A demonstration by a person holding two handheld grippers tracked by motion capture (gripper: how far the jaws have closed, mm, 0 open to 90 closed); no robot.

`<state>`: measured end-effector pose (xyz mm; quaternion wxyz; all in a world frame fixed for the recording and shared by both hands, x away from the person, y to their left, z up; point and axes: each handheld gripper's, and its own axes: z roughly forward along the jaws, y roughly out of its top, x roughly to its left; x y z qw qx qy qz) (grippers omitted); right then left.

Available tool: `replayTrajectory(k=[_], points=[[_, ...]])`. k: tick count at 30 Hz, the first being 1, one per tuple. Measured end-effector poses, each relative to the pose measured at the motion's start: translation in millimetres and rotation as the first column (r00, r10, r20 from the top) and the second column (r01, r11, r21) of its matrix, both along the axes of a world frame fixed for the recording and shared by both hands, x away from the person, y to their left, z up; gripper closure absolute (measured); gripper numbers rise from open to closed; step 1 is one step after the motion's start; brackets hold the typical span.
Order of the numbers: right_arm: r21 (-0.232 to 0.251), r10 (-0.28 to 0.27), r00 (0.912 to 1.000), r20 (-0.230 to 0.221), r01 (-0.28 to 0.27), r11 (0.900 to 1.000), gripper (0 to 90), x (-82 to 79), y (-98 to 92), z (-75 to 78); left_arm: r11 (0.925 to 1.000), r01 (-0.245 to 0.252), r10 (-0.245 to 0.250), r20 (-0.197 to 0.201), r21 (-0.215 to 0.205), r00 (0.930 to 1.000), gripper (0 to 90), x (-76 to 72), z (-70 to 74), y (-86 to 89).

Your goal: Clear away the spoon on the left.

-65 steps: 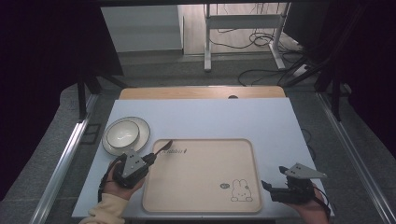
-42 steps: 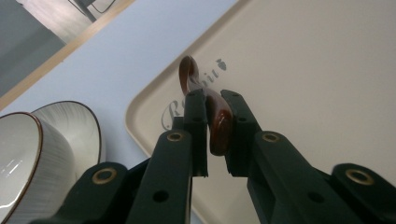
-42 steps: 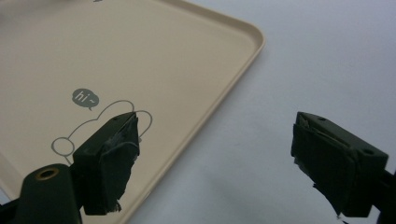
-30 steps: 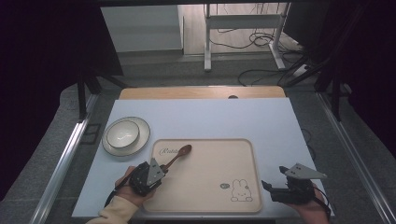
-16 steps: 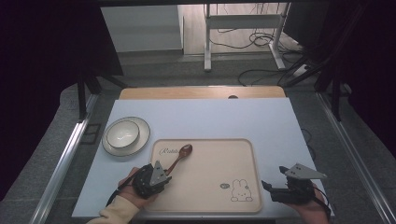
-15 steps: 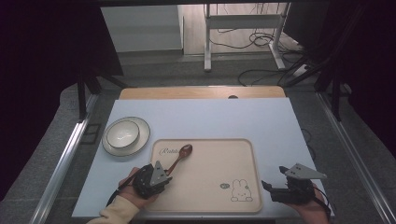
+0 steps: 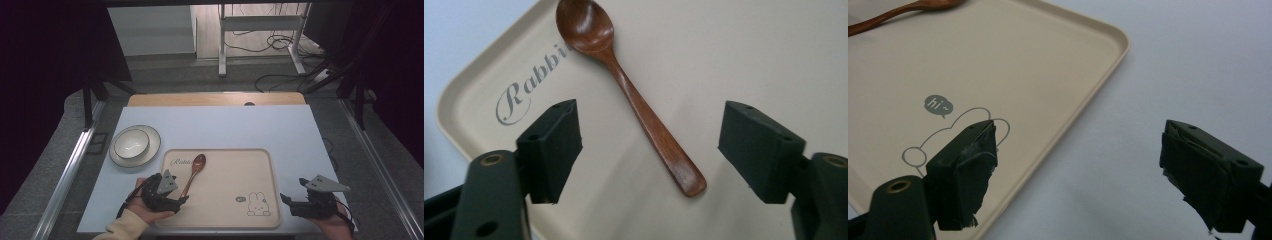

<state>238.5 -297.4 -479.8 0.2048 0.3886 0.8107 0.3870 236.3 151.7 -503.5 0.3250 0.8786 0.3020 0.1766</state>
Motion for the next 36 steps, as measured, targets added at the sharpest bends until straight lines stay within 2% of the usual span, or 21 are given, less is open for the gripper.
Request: replayTrajectory(k=[8,10,14,18,22,29,31,32,35,36], points=[[0.003,-0.002,1.0,-0.003,0.002,1.0,15.4,0.2,-0.1,-0.4,0.9992,-0.028,0.028,0.01,-0.027,0.9995,19.3,1.0,3.9,3.9],[0.012,-0.009,0.9999,-0.009,0.009,1.0,15.4,1.0,-0.9,-0.8,0.997,-0.051,0.052,0.015,-0.058,0.9985,19.1,2.2,7.3,8.4],[0.027,-0.017,0.9998,0.006,0.017,0.999,15.7,2.9,-0.4,1.0,0.9942,-0.072,0.073,0.006,-0.079,0.9973,18.0,3.1,9.4,13.2],[0.026,0.013,0.9999,0.009,-0.014,1.0,15.9,6.0,5.0,0.2,0.9878,-0.105,0.107,0.006,-0.114,0.9943,17.4,2.8,14.9,20.7],[0.024,0.023,0.9997,0.003,-0.023,0.999,15.9,6.5,5.6,-0.2,0.9837,-0.116,0.118,0.012,-0.138,0.9929,16.9,1.2,18.4,26.3],[0.016,0.016,0.9996,0.023,-0.017,1.0,15.9,2.4,8.8,4.7,0.962,-0.175,0.185,0.026,-0.21,0.9825,16.6,-9.7,26.2,52.3],[0.008,0.022,0.9994,0.026,-0.022,1.0,15.9,3.1,11.5,4.4,0.9604,-0.182,0.193,0.03,-0.211,0.9807,16.6,-11.4,26.9,55.8],[0.003,0.023,0.9994,0.027,-0.023,1.0,15.9,3.7,12.2,3.8,0.9526,-0.205,0.217,0.027,-0.225,0.9759,16.6,-15.0,26.8,63.1],[0.001,0.024,0.9995,0.02,-0.024,1.0,15.9,4.9,12.3,2.1,0.9481,-0.221,0.233,0.024,-0.228,0.9722,16.8,-18.0,25.4,71.0],[0.008,0.02,0.9998,0.009,-0.02,1.0,15.9,5.8,11.3,0.8,0.9437,-0.235,0.247,0.02,-0.232,0.9689,16.8,-20.4,24.5,77.3]])
